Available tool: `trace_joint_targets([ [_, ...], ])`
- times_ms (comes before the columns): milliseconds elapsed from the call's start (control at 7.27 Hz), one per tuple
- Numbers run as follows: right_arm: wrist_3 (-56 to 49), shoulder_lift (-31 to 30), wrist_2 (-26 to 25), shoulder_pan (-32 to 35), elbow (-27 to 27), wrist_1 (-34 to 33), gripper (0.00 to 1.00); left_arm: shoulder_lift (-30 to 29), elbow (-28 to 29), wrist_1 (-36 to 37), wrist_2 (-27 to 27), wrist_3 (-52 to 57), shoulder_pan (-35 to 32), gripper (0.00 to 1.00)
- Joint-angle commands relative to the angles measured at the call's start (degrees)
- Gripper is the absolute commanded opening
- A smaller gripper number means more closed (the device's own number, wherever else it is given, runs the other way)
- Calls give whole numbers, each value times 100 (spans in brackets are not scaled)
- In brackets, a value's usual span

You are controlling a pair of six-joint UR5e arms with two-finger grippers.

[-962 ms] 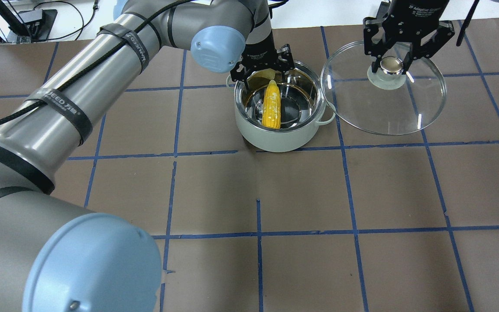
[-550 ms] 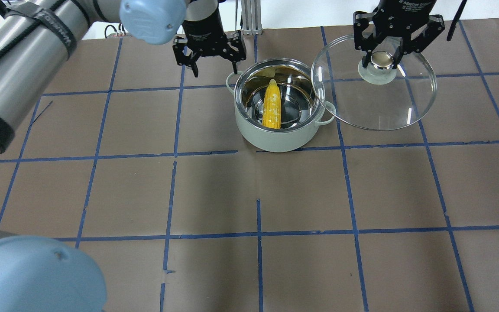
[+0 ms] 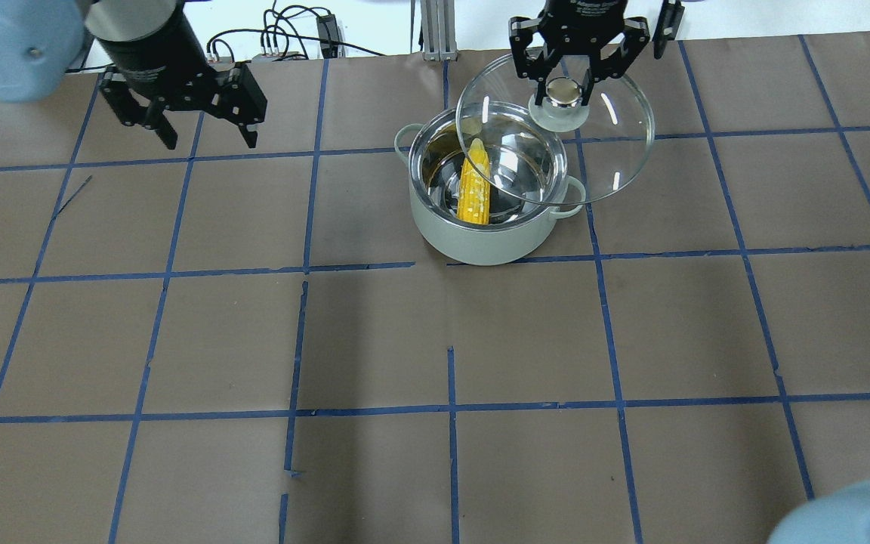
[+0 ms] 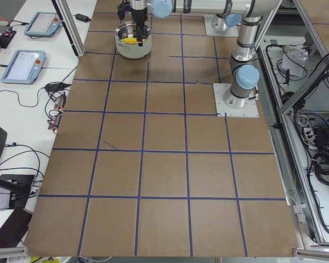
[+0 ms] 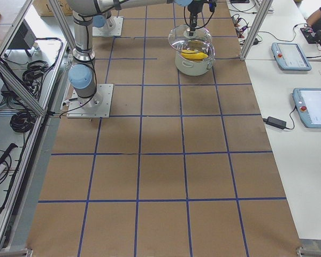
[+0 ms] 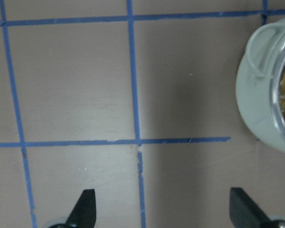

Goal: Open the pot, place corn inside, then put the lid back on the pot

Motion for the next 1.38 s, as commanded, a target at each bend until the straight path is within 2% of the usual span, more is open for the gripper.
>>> trace_joint_targets([
  [0,186,607,21,301,-510,-137,39,529,-204,-307,32,-42,184,100],
  [550,151,1206,-67,284,-512,-673,39,475,-114,-511,-55,-316,122,100],
  [1238,134,1251,-59,319,-442,-577,39,502,-237,-442,-11,-246,114,100],
])
